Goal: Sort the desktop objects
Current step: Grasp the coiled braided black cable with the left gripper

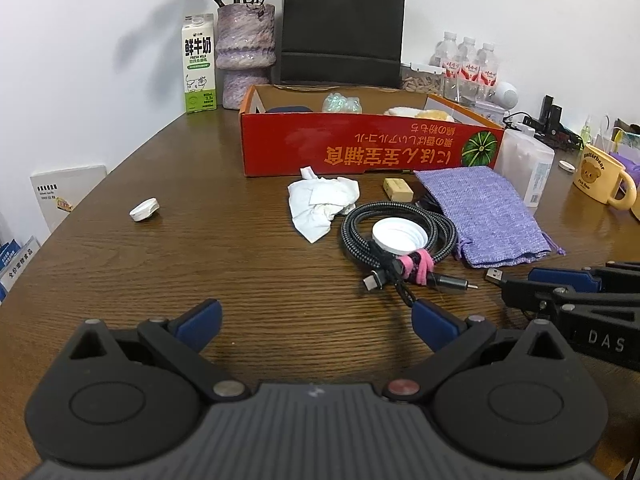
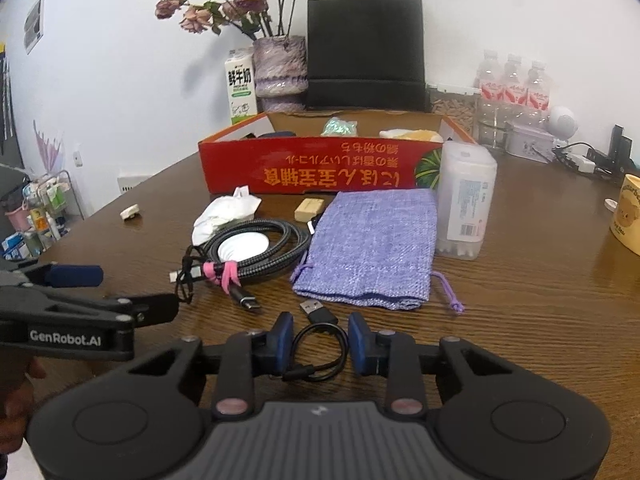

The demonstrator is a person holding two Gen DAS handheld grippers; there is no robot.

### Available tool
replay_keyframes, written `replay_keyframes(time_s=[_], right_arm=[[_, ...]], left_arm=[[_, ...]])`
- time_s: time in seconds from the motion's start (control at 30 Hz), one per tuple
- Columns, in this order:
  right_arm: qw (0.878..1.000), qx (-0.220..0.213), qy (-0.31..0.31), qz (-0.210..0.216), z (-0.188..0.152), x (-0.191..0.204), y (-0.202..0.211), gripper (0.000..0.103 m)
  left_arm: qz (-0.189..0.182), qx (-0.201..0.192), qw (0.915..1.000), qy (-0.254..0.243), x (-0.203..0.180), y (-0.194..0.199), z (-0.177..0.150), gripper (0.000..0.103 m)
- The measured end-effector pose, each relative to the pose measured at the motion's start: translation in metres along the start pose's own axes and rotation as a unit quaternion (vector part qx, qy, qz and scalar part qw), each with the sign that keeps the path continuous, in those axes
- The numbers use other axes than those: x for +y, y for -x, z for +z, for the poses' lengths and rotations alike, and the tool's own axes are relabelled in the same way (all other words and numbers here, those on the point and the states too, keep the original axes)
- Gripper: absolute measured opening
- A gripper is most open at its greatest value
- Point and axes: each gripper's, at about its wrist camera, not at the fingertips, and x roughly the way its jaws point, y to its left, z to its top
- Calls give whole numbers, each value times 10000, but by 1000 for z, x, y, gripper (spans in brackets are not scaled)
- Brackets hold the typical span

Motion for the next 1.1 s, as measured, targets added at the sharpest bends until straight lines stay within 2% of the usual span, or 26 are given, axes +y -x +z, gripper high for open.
replay_keyframes(time_s=[0.33, 0.57, 0.9, 1.1], right_arm=[[9997, -196, -125, -40, 0, -5, 6, 28], [9993, -359, -101, -91, 2, -10, 11, 27], [9980, -548, -243, -201, 9, -31, 11, 27], [9976, -640, -220, -127, 17, -39, 6, 27]], left_arm=[[-97, -108, 9999, -64, -7, 8, 2, 103], [-227, -176, 9995, -119, -17, 4, 16, 103], [-346, 35, 9992, -172, -37, -29, 42, 103], [-239, 221, 9992, -234, -47, -55, 49, 103]])
